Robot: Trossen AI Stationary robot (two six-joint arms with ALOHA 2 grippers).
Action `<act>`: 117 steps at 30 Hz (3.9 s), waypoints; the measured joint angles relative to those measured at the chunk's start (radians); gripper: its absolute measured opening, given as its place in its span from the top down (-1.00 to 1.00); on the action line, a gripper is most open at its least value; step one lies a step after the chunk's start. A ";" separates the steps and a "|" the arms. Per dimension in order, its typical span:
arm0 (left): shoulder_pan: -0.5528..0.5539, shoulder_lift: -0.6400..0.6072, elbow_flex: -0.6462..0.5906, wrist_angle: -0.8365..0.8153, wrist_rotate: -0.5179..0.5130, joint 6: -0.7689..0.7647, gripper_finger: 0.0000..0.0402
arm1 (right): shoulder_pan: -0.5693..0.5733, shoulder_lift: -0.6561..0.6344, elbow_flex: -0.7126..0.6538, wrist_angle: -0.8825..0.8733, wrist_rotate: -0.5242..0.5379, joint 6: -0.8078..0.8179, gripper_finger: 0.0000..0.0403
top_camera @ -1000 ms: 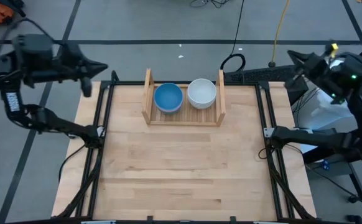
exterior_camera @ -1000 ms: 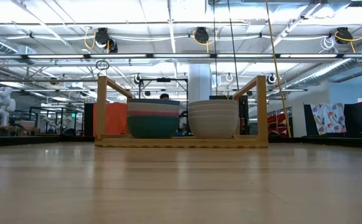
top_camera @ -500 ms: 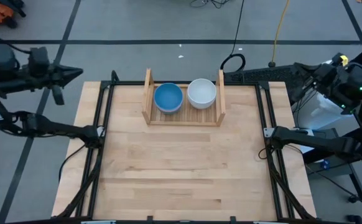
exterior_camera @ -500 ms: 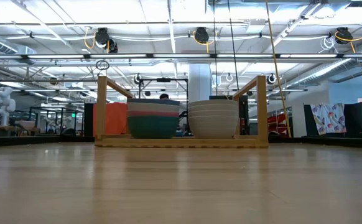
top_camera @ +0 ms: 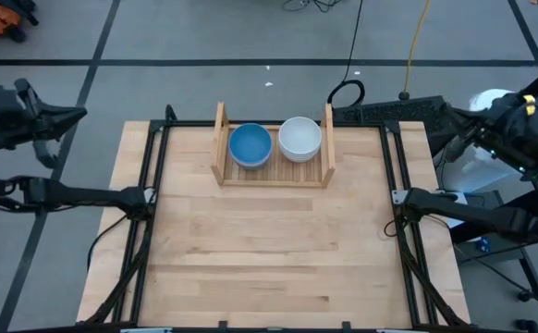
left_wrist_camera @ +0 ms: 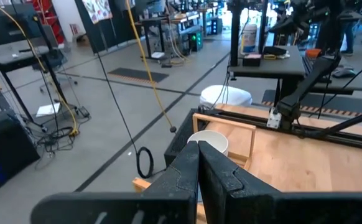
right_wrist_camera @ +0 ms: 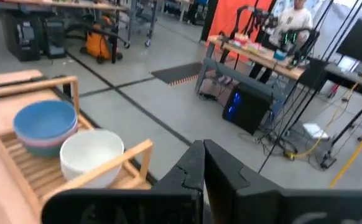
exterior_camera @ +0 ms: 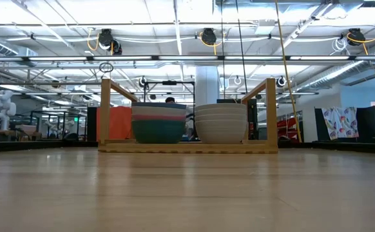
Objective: Place and stack bowls onto a shelf
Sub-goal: Return to Home Position
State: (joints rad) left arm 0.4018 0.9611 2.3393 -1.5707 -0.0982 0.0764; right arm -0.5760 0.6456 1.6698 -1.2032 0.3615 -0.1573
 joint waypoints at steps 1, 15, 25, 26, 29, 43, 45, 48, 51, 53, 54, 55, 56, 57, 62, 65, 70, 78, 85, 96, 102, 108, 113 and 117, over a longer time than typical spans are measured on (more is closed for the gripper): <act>0.000 -0.010 -0.006 0.000 0.000 0.000 0.96 | 0.000 -0.008 0.000 -0.023 0.000 0.012 1.00; 0.000 -0.130 -0.148 0.000 0.001 -0.041 0.96 | 0.000 -0.122 -0.001 -0.065 -0.071 0.095 1.00; 0.000 -0.170 -0.281 0.000 0.002 -0.064 0.96 | 0.000 -0.236 -0.146 -0.034 -0.102 0.109 1.00; 0.000 -0.173 -0.294 0.000 0.002 -0.067 0.96 | 0.000 -0.251 -0.166 -0.034 -0.102 0.116 1.00; 0.000 -0.183 -0.330 0.000 0.002 -0.067 0.96 | 0.000 -0.293 -0.225 -0.018 -0.102 0.136 1.00; 0.000 -0.288 -0.480 0.046 0.002 -0.116 0.96 | 0.000 -0.442 -0.456 0.124 -0.104 0.139 1.00; 0.000 -0.309 -0.505 0.064 0.002 -0.113 0.96 | 0.000 -0.459 -0.497 0.142 -0.104 0.142 1.00; 0.000 -0.341 -0.539 0.078 0.002 -0.118 0.96 | 0.000 -0.481 -0.564 0.169 -0.103 0.155 1.00; 0.000 -0.365 -0.573 0.083 0.002 -0.130 0.96 | 0.000 -0.501 -0.634 0.237 -0.104 0.164 1.00; 0.000 -0.381 -0.599 0.086 0.002 -0.120 0.96 | 0.000 -0.512 -0.686 0.289 -0.104 0.146 1.00; 0.000 -0.391 -0.616 0.098 0.001 -0.107 0.96 | 0.000 -0.517 -0.714 0.320 -0.105 0.133 1.00; 0.000 -0.402 -0.634 0.118 0.001 -0.092 0.96 | 0.000 -0.521 -0.741 0.355 -0.105 0.120 1.00; 0.000 -0.413 -0.653 0.139 0.001 -0.076 0.96 | 0.000 -0.526 -0.768 0.395 -0.105 0.113 1.00; 0.000 -0.422 -0.671 0.155 0.001 -0.059 0.96 | 0.000 -0.529 -0.795 0.432 -0.105 0.103 1.00; 0.000 -0.470 -0.765 0.204 0.001 -0.018 0.96 | 0.000 -0.530 -0.927 0.597 -0.182 0.026 1.00; 0.000 -0.500 -0.825 0.224 0.001 -0.025 0.96 | 0.000 -0.530 -0.996 0.702 -0.185 0.030 1.00; 0.000 -0.546 -0.913 0.267 0.001 -0.029 0.96 | 0.000 -0.530 -1.087 0.823 -0.187 0.039 1.00; 0.000 -0.565 -0.978 0.306 0.070 -0.025 0.96 | 0.000 -0.530 -1.185 0.900 -0.238 0.040 1.00; 0.000 -0.565 -0.988 0.317 0.101 -0.021 0.96 | 0.000 -0.530 -1.237 0.907 -0.237 0.052 1.00; 0.000 -0.565 -0.988 0.319 0.101 -0.022 0.96 | 0.000 -0.530 -1.400 1.079 -0.236 0.058 1.00; 0.000 -0.565 -0.988 0.331 0.102 -0.024 0.96 | 0.000 -0.530 -1.464 1.145 -0.235 0.050 1.00; 0.000 -0.565 -0.988 0.351 0.101 0.000 0.96 | 0.000 -0.530 -1.473 1.145 -0.234 0.049 1.00; 0.000 -0.565 -0.988 0.351 0.101 0.000 0.96 | 0.000 -0.531 -1.473 1.142 -0.233 0.040 1.00; 0.000 -0.565 -0.988 0.351 0.101 0.001 0.96 | 0.000 -0.531 -1.473 1.143 -0.234 0.046 1.00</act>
State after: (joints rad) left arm 0.4019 0.3962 1.3510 -1.2194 0.0032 0.0772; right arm -0.5762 0.1150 0.1970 -0.0605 0.1272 -0.1113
